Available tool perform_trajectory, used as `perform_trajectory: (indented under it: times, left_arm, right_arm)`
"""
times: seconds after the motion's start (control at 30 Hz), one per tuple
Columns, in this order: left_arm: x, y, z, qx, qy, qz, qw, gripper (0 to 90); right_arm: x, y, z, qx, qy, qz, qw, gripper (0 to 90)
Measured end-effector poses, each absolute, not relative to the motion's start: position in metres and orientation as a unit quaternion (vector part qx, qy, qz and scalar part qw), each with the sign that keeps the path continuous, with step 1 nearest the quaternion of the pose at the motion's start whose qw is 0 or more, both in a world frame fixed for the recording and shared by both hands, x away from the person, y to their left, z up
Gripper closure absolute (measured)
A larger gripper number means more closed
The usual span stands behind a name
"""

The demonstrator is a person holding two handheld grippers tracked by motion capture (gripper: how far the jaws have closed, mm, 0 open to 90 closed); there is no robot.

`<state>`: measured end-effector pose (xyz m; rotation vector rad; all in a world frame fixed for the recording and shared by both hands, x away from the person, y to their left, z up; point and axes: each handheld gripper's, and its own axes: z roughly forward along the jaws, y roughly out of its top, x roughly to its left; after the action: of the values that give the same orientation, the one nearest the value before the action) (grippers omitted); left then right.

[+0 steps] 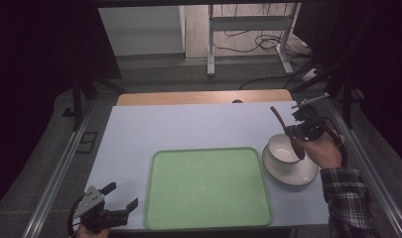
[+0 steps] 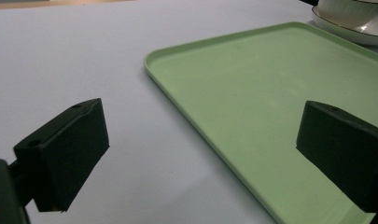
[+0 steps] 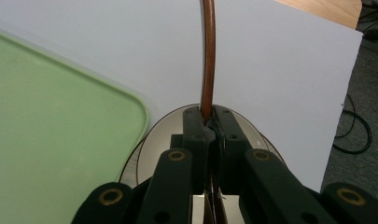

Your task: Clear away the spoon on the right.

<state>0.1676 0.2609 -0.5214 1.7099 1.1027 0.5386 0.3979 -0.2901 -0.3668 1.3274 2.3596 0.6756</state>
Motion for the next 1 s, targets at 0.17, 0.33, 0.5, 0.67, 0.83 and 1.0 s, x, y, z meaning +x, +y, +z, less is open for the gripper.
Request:
perform_trajectory:
  times: [0.17,0.33,0.5,0.67,0.83,1.0]
  left_arm:
    - [0.167,0.261,-0.521,0.705,0.455,0.222,0.496,1.9]
    - [0.167,0.261,-0.521,0.705,0.455,0.223,0.497,1.9]
    - [0.167,0.261,-0.521,0.704,0.455,0.223,0.497,1.8]
    - [0.167,0.261,-0.521,0.705,0.455,0.223,0.497,1.8]
    - [0.167,0.261,-0.521,0.704,0.454,0.223,0.498,1.8]
    - [0.167,0.261,-0.521,0.704,0.454,0.223,0.499,1.8]
  right_arm:
    - [0.392,-0.288,-0.362,0.47,0.836,0.235,0.161,85.6]
    - [0.386,-0.283,-0.361,0.469,0.84,0.231,0.148,85.6]
    - [0.38,-0.275,-0.363,0.465,0.847,0.222,0.132,85.6]
    - [0.376,-0.268,-0.364,0.46,0.852,0.218,0.122,85.6]
    - [0.372,-0.259,-0.367,0.454,0.857,0.216,0.112,85.6]
    - [0.369,-0.249,-0.373,0.448,0.864,0.208,0.1,85.6]
